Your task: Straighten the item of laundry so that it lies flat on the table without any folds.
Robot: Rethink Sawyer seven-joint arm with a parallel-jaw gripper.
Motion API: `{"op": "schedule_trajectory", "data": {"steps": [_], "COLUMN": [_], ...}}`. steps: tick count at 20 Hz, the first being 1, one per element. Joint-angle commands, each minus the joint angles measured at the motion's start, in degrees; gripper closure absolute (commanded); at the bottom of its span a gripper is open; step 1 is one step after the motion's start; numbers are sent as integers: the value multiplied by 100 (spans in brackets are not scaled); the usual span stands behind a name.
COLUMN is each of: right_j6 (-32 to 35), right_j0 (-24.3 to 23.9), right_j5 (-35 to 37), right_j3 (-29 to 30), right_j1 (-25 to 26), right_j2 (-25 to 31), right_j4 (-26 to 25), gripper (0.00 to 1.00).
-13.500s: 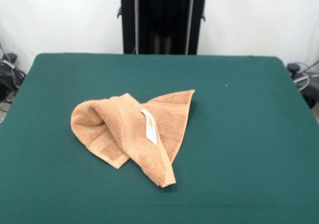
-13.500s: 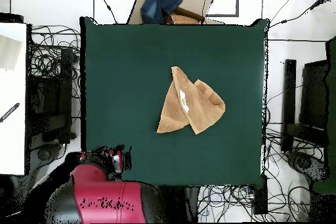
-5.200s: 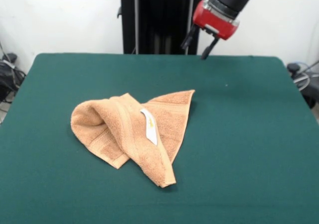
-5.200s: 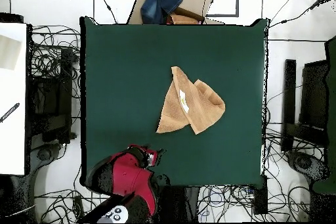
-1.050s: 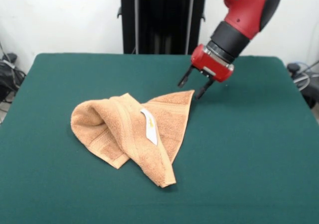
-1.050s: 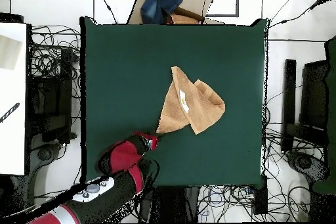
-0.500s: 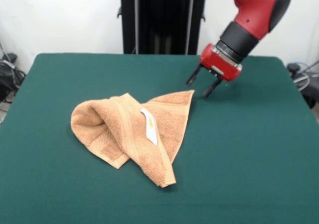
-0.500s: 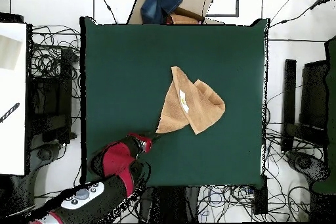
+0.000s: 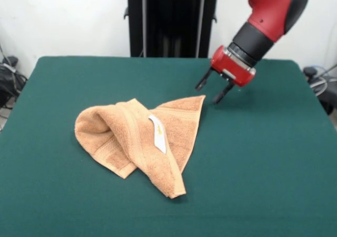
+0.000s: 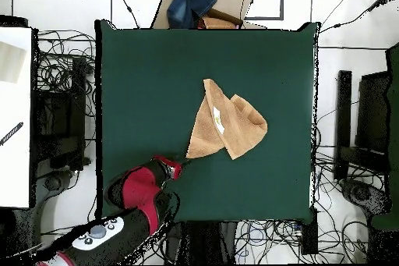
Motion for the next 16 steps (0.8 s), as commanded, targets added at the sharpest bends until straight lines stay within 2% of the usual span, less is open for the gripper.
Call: {"op": "schedule_trajectory", "data": {"steps": [1,6,16], "right_j6": [1474,1445,1542], "right_j0": [-199,-260,-338], "right_j5": [40,-27,-649], "right_j3": [-195,-211,-286], "right_j1": [188,206,431], "right_j2": [559,578,706], "right_j4": [344,316,282], "gripper": [0,0,0]}}
